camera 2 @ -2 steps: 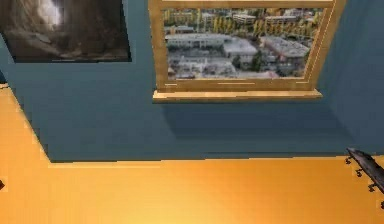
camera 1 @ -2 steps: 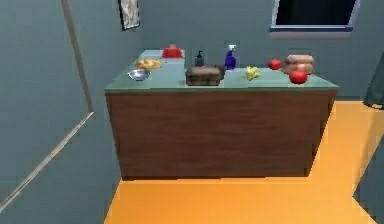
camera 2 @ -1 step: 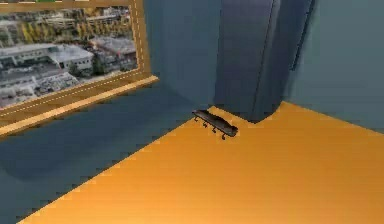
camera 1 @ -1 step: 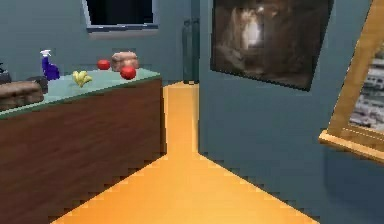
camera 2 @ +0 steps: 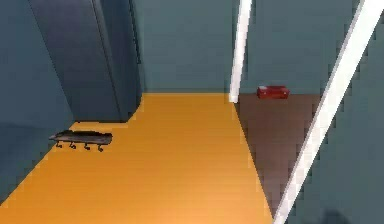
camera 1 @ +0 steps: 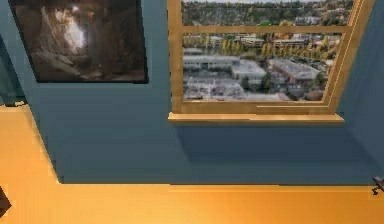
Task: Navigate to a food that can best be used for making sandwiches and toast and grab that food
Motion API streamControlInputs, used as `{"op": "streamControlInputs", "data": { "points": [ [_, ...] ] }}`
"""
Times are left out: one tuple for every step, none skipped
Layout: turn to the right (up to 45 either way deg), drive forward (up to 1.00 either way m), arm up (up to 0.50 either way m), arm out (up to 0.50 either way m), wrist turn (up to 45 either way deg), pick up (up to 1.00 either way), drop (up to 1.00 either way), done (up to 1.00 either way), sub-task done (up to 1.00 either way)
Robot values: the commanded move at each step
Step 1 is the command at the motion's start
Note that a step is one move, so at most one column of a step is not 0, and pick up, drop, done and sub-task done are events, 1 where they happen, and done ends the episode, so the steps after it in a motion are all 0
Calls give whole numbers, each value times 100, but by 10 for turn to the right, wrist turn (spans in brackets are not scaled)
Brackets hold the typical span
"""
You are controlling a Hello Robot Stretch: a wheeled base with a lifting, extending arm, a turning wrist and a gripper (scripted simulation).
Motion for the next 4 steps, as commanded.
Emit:
{"op": "streamControlInputs", "data": {
  "points": [
    [0, 5, 0, 0, 0, 0, 0, 0, 0],
    [-450, 0, 0, 0, 0, 0, 0, 0, 0],
    [-390, 0, 0, 0, 0, 0, 0, 0, 0],
    [0, 65, 0, 0, 0, 0, 0, 0, 0]
  ]
}}
